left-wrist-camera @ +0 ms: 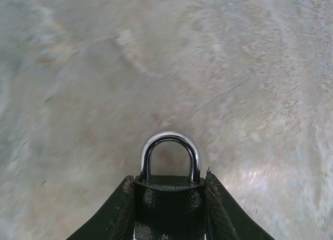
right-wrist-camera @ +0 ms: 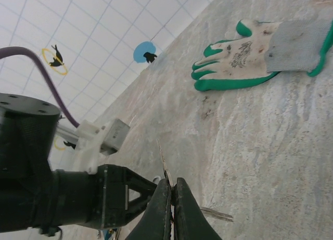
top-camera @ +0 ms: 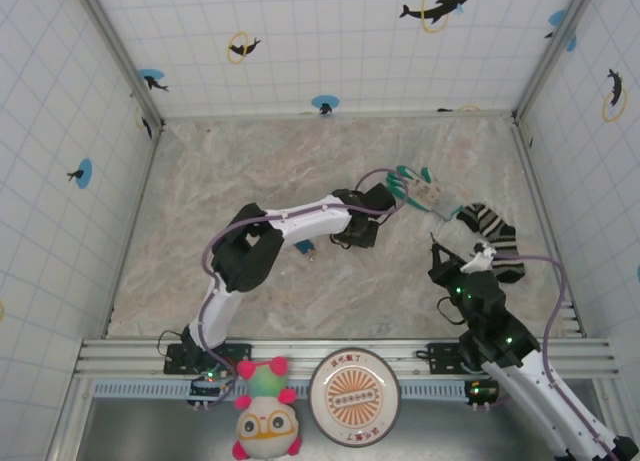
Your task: Unlock with the key
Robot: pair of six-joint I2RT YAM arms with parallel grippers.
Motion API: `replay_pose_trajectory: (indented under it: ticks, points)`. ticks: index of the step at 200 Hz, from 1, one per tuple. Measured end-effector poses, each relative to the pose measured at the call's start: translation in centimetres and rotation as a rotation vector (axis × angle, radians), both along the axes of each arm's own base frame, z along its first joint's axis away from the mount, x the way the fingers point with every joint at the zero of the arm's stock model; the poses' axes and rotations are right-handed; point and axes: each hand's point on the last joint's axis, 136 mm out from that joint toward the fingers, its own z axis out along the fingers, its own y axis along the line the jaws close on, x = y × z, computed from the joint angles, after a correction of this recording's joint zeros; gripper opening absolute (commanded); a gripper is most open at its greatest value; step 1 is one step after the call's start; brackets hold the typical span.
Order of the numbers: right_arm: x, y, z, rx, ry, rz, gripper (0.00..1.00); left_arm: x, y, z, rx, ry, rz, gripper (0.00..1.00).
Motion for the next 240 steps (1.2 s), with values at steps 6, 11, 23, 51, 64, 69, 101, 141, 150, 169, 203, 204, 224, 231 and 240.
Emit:
replay_pose_trajectory:
  ticks: [6, 11, 23, 51, 64, 69, 101, 141, 150, 169, 203, 204, 224, 231, 240]
  points:
    - [0.1, 0.3, 0.2, 0.001, -0.005, 0.011, 0.0, 0.0, 0.5, 0.5, -0.015, -0.004, 0.016, 0.06]
    - [0.2, 0.5, 0.2, -0.001, -0.008, 0.018, 0.0, 0.1, 0.8, 1.1, -0.031, -0.008, 0.033, 0.07]
    - [0.4, 1.1, 0.5, 0.0, -0.017, 0.042, 0.0, 0.4, 1.6, 2.9, -0.079, -0.032, 0.073, 0.07]
    - [0.7, 2.6, 0.9, -0.008, -0.035, 0.096, 0.0, 1.0, 2.7, 6.7, -0.194, -0.088, 0.152, 0.08]
    - [0.7, 3.5, 1.1, -0.016, -0.047, 0.127, 0.0, 1.0, 3.2, 7.9, -0.236, -0.103, 0.184, 0.08]
    - [0.6, 3.9, 1.2, -0.021, -0.052, 0.142, 0.0, 1.0, 3.3, 8.3, -0.253, -0.106, 0.196, 0.08]
    - [0.2, 6.4, 0.8, -0.072, -0.064, 0.224, 0.0, 0.7, 4.3, 10.3, -0.334, -0.12, 0.266, 0.09]
    - [0.0, 8.9, 0.0, -0.129, -0.073, 0.284, 0.0, 0.5, 4.7, 13.0, -0.437, -0.137, 0.331, 0.09]
    - [-0.1, 9.3, -0.2, -0.139, -0.074, 0.293, 0.0, 0.5, 4.7, 13.6, -0.461, -0.14, 0.343, 0.09]
    - [-0.1, 10.1, -0.4, -0.154, -0.083, 0.303, 0.0, 0.4, 4.7, 14.4, -0.501, -0.141, 0.369, 0.09]
    - [0.2, 11.2, 0.4, -0.15, -0.118, 0.298, 0.0, 0.3, 4.6, 14.5, -0.53, -0.121, 0.41, 0.09]
    - [0.2, 11.2, 0.4, -0.15, -0.119, 0.297, 0.0, 0.2, 4.6, 14.5, -0.531, -0.12, 0.411, 0.09]
    - [0.4, 12.0, 1.4, -0.134, -0.147, 0.292, 0.0, 0.1, 4.6, 14.3, -0.54, -0.103, 0.433, 0.09]
    - [0.5, 12.2, 1.7, -0.127, -0.156, 0.291, 0.0, 0.1, 4.6, 14.3, -0.543, -0.098, 0.441, 0.09]
    - [0.6, 12.5, 1.9, -0.122, -0.162, 0.289, 0.0, 0.0, 4.6, 14.2, -0.546, -0.092, 0.448, 0.09]
